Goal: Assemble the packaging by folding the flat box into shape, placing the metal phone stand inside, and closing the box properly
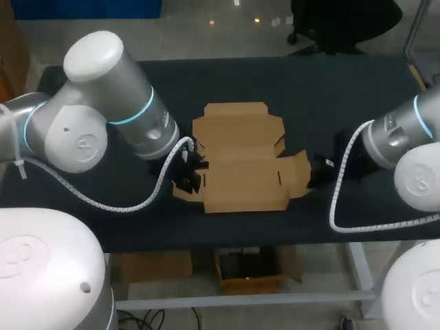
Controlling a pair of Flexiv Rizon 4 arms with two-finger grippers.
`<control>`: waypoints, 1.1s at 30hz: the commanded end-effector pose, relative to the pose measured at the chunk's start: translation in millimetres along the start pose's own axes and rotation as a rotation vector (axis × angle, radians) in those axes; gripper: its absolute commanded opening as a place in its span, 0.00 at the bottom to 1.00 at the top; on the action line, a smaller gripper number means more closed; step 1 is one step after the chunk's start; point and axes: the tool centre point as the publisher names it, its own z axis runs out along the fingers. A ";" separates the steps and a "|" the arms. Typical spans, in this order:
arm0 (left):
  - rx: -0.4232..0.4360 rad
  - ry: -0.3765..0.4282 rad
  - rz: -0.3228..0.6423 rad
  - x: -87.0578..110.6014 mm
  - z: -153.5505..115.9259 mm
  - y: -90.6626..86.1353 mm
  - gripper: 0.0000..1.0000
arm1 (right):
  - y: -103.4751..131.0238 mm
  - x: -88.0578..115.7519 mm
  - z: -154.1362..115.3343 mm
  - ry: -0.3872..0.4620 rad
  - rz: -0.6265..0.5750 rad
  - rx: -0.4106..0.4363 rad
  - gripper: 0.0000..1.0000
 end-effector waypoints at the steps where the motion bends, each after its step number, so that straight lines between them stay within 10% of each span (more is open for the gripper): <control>1: 0.001 0.016 0.001 -8.7 -11.7 0.1 0.26 | 7.8 -8.0 -18.0 0.172 -0.002 0.061 0.00; 9: 0.001 0.042 0.003 -16.2 -23.0 -9.3 0.47 | 20.9 -13.9 -32.0 0.209 0.006 0.036 0.24; 15: 0.006 0.055 0.011 -18.3 -32.5 -14.9 0.88 | 30.9 -17.9 -42.7 0.241 0.010 0.016 0.34; 17: 0.010 0.060 0.017 -19.7 -36.3 -16.7 1.00 | 33.9 -18.6 -45.5 0.244 0.010 0.013 0.49; 19: 0.012 0.062 0.018 -21.5 -39.8 -19.1 1.00 | 37.2 -19.0 -47.4 0.247 0.014 0.010 1.00; 33: 0.045 0.123 0.034 -37.7 -73.8 -45.4 1.00 | 61.5 -18.1 -74.1 0.320 0.023 -0.068 1.00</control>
